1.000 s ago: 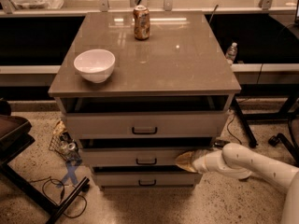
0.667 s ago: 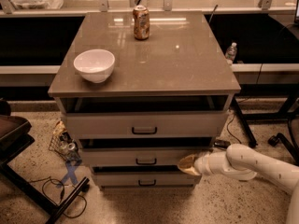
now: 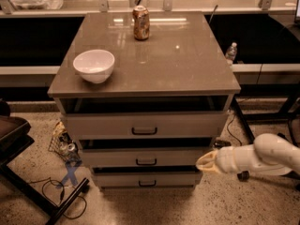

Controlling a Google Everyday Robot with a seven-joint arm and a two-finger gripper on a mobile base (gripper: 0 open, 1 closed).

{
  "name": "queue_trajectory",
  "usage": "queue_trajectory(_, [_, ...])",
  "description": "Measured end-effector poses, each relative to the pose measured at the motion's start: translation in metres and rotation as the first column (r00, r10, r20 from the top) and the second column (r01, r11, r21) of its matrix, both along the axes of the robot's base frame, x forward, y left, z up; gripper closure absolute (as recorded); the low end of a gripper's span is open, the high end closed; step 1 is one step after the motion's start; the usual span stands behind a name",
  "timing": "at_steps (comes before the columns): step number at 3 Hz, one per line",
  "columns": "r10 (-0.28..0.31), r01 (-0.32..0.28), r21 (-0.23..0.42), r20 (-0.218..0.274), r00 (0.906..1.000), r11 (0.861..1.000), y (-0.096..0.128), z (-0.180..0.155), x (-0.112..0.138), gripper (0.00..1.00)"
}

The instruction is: Close middle drawer

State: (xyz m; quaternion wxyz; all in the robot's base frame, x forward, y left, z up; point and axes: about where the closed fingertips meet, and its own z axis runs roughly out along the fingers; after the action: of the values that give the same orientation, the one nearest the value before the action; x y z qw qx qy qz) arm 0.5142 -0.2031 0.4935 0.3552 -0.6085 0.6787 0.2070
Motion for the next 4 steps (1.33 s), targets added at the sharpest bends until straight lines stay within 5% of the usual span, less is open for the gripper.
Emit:
queue_trajectory(2, [0.043, -0.038, -0.062, 0.089, 0.9951, 0.997, -0.064, 0.141, 0.003, 1.00])
queue_trajectory(4, [0.037, -0.009, -0.173, 0.155, 0.9872, 0.985, -0.072, 0.266, -0.010, 1.00])
